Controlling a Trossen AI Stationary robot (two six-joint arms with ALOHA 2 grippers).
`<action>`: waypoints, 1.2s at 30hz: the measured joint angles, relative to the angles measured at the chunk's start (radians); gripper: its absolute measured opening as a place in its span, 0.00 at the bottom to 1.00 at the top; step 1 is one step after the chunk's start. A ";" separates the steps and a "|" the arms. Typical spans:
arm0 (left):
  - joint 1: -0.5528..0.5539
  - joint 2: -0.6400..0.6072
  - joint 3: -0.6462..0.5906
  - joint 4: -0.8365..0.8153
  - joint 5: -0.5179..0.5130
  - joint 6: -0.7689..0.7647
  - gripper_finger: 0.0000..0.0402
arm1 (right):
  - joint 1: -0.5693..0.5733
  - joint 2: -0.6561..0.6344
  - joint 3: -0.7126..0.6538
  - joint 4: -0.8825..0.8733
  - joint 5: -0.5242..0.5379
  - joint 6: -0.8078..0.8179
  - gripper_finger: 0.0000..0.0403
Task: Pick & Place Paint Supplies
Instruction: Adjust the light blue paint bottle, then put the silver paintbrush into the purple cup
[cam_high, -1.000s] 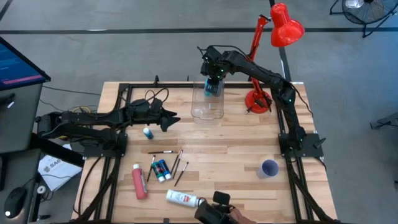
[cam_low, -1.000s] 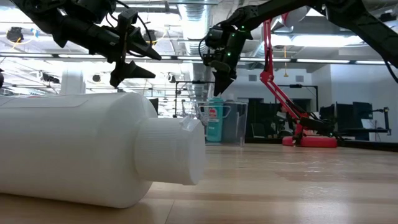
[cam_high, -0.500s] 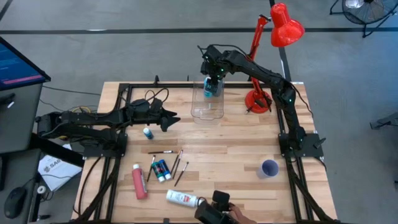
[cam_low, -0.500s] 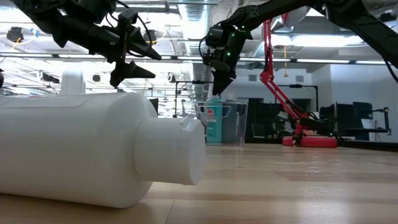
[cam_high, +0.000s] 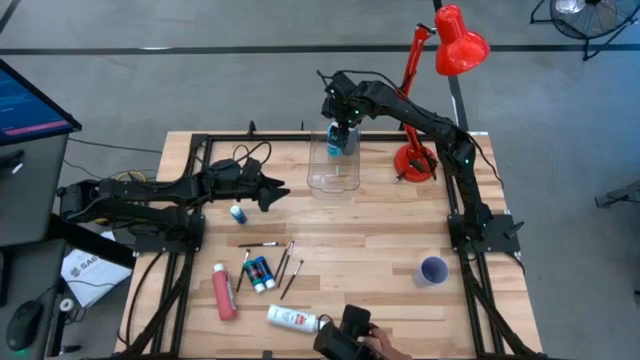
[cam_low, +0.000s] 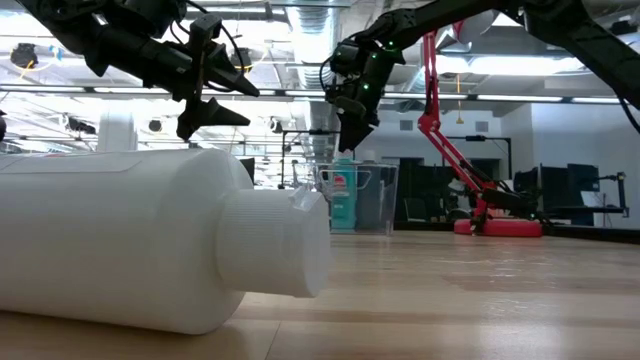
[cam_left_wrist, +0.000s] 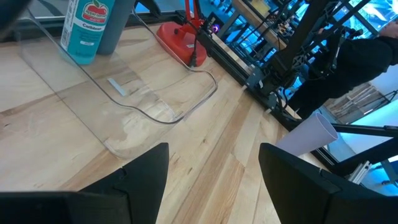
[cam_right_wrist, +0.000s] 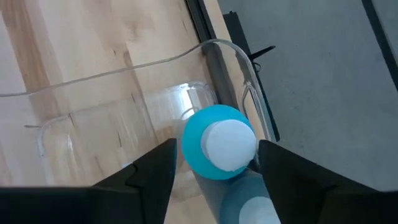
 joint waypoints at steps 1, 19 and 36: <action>0.000 0.000 0.000 0.000 0.000 0.000 0.61 | -0.001 0.000 0.001 -0.001 0.000 0.003 0.57; 0.002 -0.013 0.000 0.008 -0.004 0.008 0.61 | -0.004 0.000 0.239 -0.023 -0.006 0.050 0.62; -0.128 -0.146 0.068 -0.077 0.173 0.016 0.61 | 0.352 -0.089 0.241 -0.276 -0.197 0.308 0.62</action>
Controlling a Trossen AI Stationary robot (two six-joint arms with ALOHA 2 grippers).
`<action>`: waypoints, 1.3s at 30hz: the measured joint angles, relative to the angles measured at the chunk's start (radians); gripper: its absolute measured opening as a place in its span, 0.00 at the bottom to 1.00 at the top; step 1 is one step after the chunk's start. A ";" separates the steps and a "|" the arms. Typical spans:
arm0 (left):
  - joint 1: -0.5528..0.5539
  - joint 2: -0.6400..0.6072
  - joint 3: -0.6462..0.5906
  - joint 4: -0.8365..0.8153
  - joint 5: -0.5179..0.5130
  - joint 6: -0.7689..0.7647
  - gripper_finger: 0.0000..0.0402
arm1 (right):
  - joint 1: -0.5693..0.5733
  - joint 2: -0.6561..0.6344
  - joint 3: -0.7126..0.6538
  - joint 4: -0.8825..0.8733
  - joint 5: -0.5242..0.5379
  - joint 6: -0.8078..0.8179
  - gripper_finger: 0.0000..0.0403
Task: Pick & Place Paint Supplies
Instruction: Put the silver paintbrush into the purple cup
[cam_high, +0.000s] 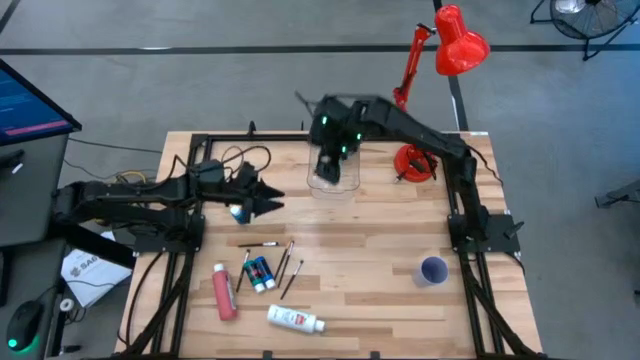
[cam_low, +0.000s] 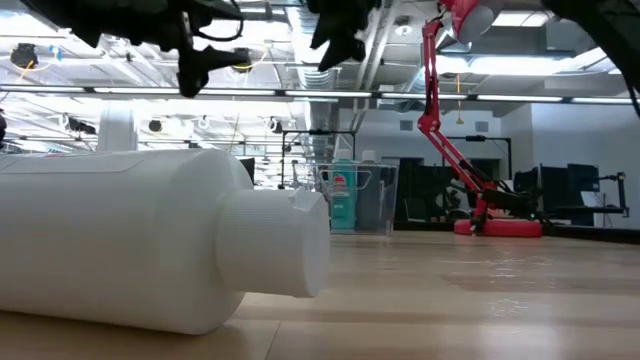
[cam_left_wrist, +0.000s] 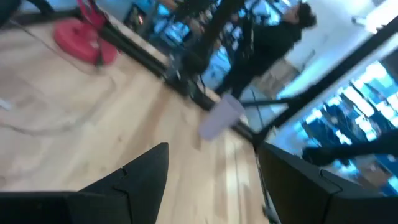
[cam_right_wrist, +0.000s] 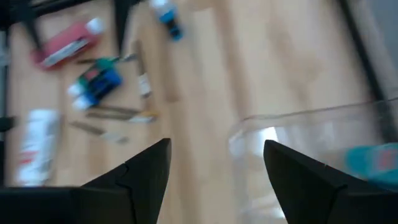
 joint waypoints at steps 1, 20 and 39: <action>-0.018 -0.001 0.002 -0.018 0.000 0.000 0.60 | 0.032 -0.003 -0.001 -0.009 0.000 0.029 0.62; -0.305 0.043 0.002 -0.639 -0.204 0.220 0.39 | 0.543 0.007 0.000 0.194 0.466 0.435 0.62; -0.308 0.295 0.003 -0.543 -0.330 0.351 0.39 | 0.679 0.007 -0.168 0.691 0.685 0.568 0.62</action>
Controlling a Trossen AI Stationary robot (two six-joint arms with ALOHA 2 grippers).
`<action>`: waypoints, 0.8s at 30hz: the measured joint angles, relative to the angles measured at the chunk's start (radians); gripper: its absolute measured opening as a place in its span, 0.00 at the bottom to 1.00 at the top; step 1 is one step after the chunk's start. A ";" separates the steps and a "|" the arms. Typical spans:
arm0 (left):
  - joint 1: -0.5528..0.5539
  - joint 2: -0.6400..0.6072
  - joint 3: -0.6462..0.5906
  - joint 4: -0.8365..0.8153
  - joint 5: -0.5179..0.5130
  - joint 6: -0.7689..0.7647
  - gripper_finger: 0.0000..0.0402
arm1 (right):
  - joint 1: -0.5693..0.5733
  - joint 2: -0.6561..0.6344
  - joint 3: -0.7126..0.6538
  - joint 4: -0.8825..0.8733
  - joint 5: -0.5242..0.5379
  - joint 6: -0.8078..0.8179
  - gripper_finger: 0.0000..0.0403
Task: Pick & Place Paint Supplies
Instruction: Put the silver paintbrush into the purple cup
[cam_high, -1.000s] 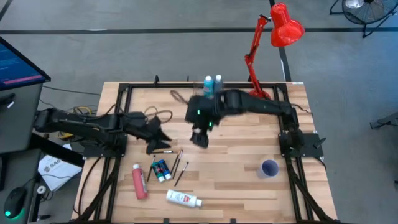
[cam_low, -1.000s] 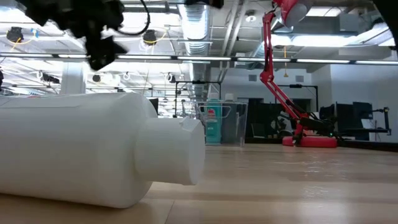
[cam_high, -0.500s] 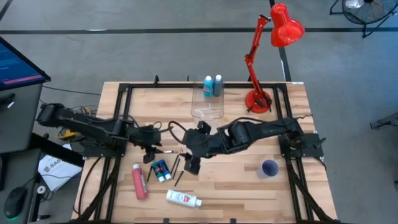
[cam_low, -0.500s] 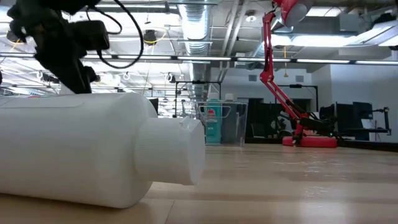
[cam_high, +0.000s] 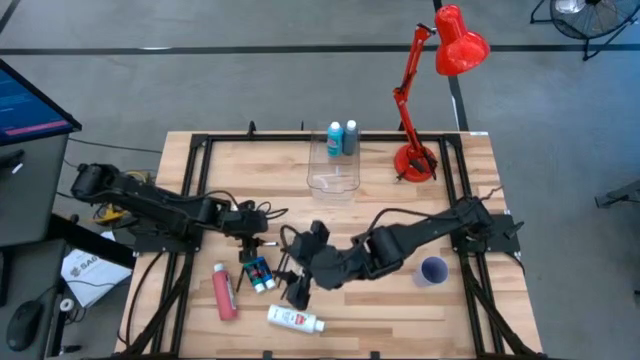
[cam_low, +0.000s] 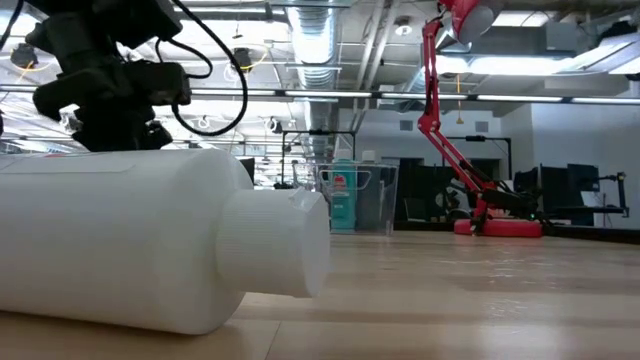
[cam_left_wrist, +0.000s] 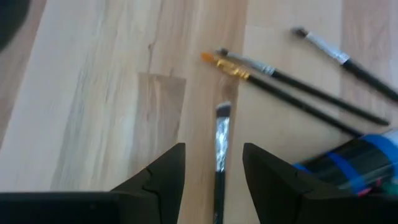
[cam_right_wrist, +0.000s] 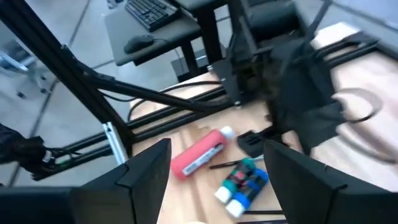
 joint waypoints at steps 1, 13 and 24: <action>-0.006 0.005 0.000 0.012 0.001 0.009 0.39 | 0.002 0.000 -0.029 0.039 0.000 0.012 0.62; -0.103 0.123 0.017 0.051 -0.054 0.001 0.39 | 0.039 -0.109 -0.354 0.327 0.067 0.160 0.62; -0.107 0.215 0.087 0.065 -0.119 0.035 0.39 | 0.077 -0.295 -0.608 0.371 0.212 0.237 0.62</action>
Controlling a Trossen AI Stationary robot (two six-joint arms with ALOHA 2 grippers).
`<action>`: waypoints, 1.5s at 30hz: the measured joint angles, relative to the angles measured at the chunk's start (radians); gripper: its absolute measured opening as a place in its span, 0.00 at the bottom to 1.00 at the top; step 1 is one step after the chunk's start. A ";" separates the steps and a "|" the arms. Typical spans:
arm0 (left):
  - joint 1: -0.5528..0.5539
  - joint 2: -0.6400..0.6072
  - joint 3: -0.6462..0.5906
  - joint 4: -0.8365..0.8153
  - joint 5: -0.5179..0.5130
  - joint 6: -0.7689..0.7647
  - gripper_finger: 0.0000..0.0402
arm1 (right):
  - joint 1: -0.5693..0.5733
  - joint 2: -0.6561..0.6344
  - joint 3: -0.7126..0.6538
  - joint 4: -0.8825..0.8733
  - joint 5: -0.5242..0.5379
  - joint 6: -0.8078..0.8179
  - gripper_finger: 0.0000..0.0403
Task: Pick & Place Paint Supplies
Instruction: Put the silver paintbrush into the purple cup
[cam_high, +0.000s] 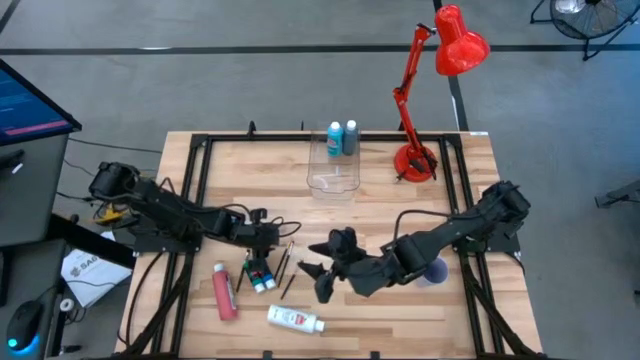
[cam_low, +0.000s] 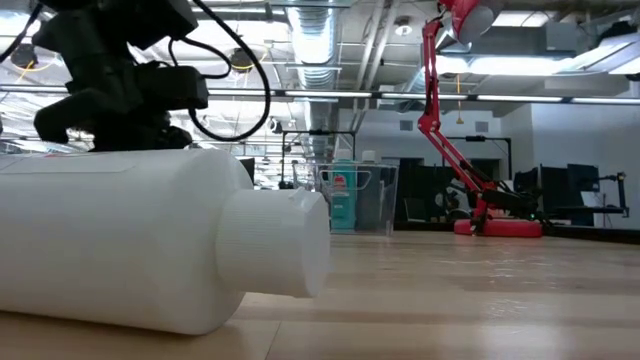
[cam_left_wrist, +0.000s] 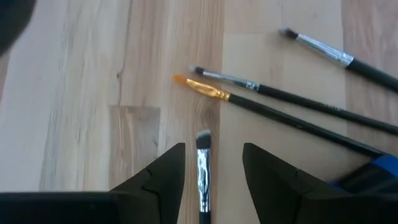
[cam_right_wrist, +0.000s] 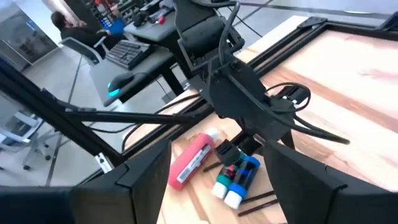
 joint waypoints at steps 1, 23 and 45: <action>0.000 0.007 0.001 0.004 0.000 0.000 0.39 | 0.001 -0.006 -0.013 0.009 0.000 0.000 0.62; 0.001 0.039 0.002 0.023 -0.046 0.003 0.39 | -0.051 -0.035 -0.079 -0.020 -0.154 -0.037 0.62; 0.001 0.038 0.002 -0.010 -0.046 0.003 0.39 | -0.149 -0.044 -0.288 0.591 -0.507 -0.239 0.62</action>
